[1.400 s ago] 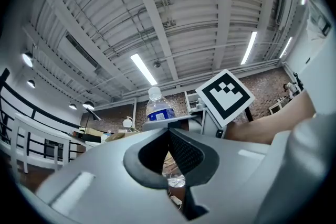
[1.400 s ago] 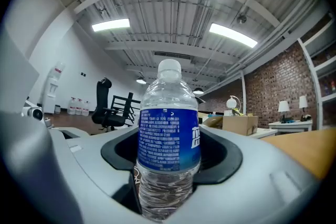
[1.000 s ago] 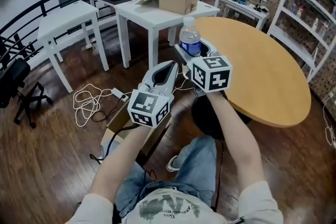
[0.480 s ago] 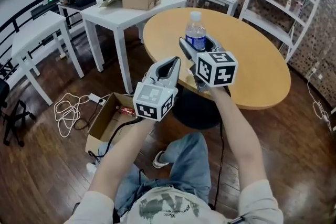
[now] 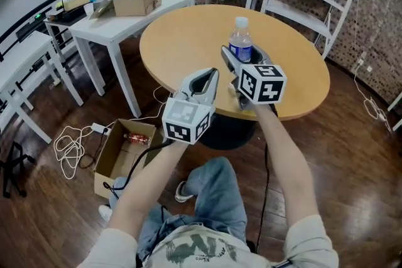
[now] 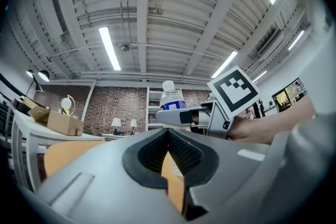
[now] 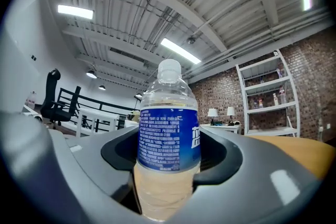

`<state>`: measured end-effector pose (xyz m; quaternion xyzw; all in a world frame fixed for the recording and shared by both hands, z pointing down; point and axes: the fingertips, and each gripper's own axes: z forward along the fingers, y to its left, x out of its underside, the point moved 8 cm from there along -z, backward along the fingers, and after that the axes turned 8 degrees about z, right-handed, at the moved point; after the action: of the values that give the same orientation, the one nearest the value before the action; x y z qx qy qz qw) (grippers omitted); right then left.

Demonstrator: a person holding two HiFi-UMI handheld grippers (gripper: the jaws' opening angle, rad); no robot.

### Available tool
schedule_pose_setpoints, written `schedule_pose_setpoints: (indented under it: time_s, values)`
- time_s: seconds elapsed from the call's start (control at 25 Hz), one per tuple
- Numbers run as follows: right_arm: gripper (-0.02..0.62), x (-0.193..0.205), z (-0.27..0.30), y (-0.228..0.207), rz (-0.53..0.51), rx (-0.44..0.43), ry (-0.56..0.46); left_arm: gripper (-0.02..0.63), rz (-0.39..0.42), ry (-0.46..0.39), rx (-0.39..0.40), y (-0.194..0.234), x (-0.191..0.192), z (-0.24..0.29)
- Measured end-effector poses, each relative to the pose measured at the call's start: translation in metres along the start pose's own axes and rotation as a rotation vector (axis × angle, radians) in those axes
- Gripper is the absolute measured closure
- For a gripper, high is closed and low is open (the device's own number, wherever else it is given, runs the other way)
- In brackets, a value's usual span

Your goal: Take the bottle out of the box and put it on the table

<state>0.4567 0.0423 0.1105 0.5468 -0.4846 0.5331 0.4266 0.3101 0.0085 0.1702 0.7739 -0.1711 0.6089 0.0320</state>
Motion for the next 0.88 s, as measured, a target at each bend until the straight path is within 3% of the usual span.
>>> schedule_pose_setpoints:
  time_s: [0.4,0.88]
  values:
    - [0.295,0.006,-0.025,-0.069,0.062,0.15,-0.048,0.606,-0.003,0.007,0.074,-0.035,0.007,0.029]
    - [0.265,0.004,-0.031,-0.071,0.035,0.15,-0.064,0.606,0.003,0.007,0.075,-0.042,0.007,0.032]
